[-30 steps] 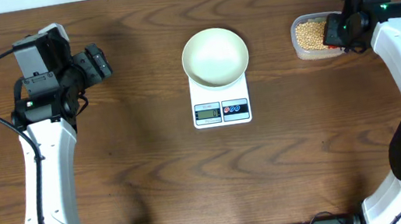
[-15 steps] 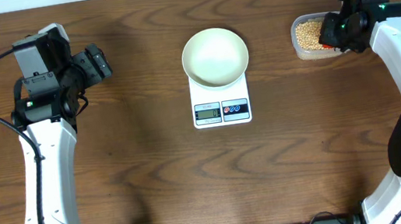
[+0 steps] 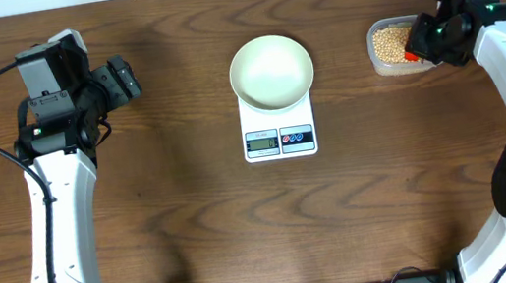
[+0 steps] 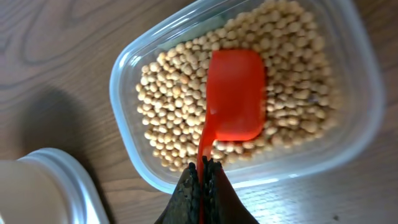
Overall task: Scoop item into bowl and weigh 50g on scale
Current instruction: 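Drag the red scoop through the beads toward the tub's right side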
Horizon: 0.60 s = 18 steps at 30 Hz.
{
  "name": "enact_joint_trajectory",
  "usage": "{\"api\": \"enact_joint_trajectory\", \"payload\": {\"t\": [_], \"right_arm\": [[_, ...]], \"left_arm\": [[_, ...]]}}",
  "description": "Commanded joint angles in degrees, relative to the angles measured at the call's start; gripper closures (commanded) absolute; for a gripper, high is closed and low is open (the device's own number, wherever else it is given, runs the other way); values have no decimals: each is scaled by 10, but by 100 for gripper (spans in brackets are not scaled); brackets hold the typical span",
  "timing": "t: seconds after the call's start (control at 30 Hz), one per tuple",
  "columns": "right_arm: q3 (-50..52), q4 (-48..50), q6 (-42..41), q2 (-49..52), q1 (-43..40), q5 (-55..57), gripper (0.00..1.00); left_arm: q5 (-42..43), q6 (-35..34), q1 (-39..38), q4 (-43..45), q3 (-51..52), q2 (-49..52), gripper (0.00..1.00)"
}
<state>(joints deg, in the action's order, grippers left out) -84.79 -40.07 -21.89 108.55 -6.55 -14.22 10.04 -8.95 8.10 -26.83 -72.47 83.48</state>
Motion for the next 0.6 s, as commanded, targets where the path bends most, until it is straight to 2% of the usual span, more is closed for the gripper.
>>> {"api": "enact_joint_trajectory", "payload": {"t": [0.0,0.57], "right_arm": [[2,-3,-12,43,-2,-56,99],[2,-2,-5,47,-21,-119,99]], "left_arm": [[-7,8,1,-2,-5,-1,9],[-7,8,1,-2,-5,-1,9]]}}
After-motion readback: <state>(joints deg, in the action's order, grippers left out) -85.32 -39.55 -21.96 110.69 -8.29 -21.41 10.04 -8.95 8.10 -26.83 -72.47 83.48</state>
